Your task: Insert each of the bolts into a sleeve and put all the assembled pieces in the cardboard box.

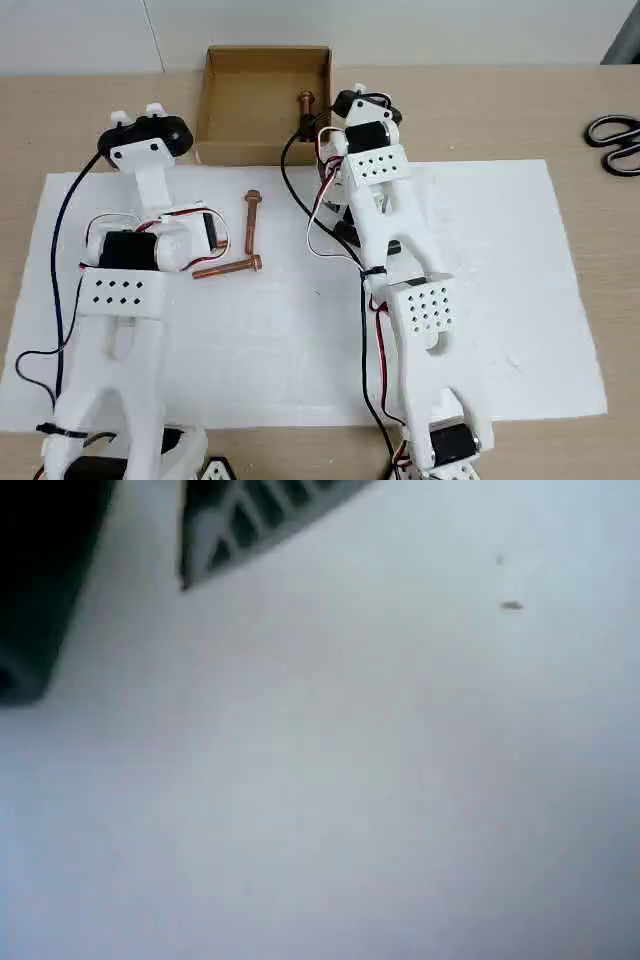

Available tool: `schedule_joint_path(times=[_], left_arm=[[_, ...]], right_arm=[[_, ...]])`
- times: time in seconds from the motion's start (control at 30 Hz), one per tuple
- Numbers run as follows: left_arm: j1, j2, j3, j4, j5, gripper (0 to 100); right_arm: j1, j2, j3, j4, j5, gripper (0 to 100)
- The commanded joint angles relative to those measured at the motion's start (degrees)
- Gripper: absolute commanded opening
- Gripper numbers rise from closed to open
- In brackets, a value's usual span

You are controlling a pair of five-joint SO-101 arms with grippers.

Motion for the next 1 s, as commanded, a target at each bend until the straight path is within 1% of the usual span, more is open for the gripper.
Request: schedule_joint_path(times=[0.0, 0.23, 0.4, 0.47, 0.67, 0.77, 0.97], left_arm=[[0.3, -0.6, -0.2, -1.1, 0.4, 1], [0.3, -0.6, -0.1, -1.1, 0.4, 1], [0.3, -0.6, -0.1, -1.1, 0.4, 1], [0.3, -0.6, -0.1, -1.1, 0.4, 1], [0.3, -0.6, -0.1, -1.1, 0.4, 1], [0.3, -0.6, -0.1, -1.1, 0.4, 1], [0.3, -0.6, -0.4, -1.1, 0.4, 1]], right_arm=[[-0.4, -0.3, -0.4, -0.9, 0.3, 20.3], [-0.1, -0.2, -0.3, -0.9, 0.2, 19.8], [-0.1, 2.1, -0.4, -1.5, 0.4, 6.9], [-0.1, 2.8, -0.4, -1.5, 0.4, 3.9], [-0.1, 2.9, -0.4, -1.1, 0.4, 0.5], [-0.1, 2.5, -0.4, -0.6, 0.2, 0.3], [-0.4, -3.9, -3.7, 4.8, 0.3, 0.3]])
